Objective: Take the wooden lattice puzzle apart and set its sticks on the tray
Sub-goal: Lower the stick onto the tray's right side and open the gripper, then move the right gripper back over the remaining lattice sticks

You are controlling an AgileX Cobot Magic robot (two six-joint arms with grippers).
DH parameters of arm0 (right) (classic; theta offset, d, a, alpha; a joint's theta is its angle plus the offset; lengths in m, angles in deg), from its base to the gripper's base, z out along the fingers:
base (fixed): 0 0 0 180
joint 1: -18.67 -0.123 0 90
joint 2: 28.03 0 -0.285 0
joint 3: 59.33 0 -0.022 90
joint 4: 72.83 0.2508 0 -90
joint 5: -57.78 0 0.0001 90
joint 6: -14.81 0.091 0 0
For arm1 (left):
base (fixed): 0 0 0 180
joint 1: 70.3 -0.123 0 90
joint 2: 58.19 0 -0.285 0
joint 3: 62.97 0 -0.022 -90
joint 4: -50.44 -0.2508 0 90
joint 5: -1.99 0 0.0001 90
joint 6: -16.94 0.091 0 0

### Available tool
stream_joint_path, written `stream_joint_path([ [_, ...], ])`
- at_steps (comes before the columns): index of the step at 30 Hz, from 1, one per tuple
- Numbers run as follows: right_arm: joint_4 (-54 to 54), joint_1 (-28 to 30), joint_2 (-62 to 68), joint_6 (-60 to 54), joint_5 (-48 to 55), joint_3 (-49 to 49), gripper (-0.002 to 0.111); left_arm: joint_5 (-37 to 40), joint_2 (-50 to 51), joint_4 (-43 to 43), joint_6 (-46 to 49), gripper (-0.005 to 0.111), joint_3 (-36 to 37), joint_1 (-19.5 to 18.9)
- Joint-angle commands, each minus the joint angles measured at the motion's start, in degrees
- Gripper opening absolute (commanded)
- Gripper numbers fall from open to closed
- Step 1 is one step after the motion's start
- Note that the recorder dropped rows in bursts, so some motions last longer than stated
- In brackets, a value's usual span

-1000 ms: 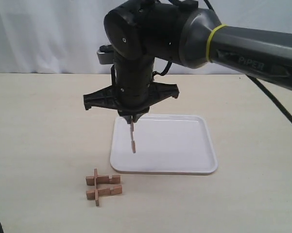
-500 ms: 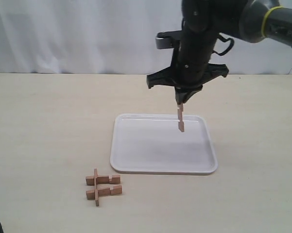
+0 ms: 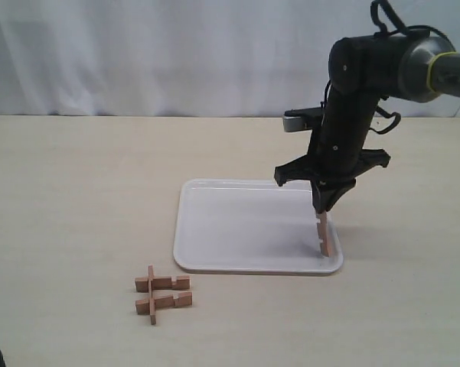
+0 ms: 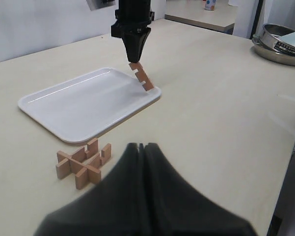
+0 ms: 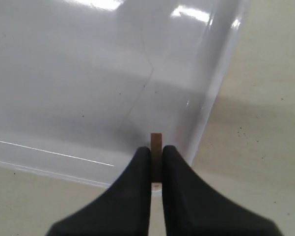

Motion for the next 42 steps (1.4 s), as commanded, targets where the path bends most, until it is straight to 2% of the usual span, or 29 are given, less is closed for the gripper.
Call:
stream_joint_path([
  [1, 0.8, 0.3, 2.3, -1.2, -1.8, 0.1, 0.004, -0.2, 0.0, 0.2, -0.2, 0.0, 0.1, 0.2],
  [6, 1.1, 0.3, 3.7, -1.2, -8.6, 0.1, 0.004, -0.2, 0.0, 0.2, -0.2, 0.0, 0.1, 0.2],
  [17, 1.1, 0.3, 5.2, -1.0, -13.0, 0.1, 0.005, -0.2, 0.0, 0.2, -0.2, 0.0, 0.1, 0.2],
  [23, 1.1, 0.3, 5.2, 0.1, -13.1, 0.1, 0.023, -0.2, 0.0, 0.2, -0.2, 0.0, 0.1, 0.2],
  [28, 1.1, 0.3, 4.8, 0.1, -12.9, 0.1, 0.034, -0.2, 0.0, 0.2, -0.2, 0.0, 0.1, 0.2],
  [34, 2.1, -0.4, 1.0, -2.8, -11.2, 0.1, 0.035, -0.2, 0.0, 0.2, -0.2, 0.0, 0.1, 0.2],
  [42, 2.1, -6.2, -3.6, -3.8, -10.8, 0.1, 0.035, -0.2, 0.0, 0.2, -0.2, 0.0, 0.1, 0.2],
])
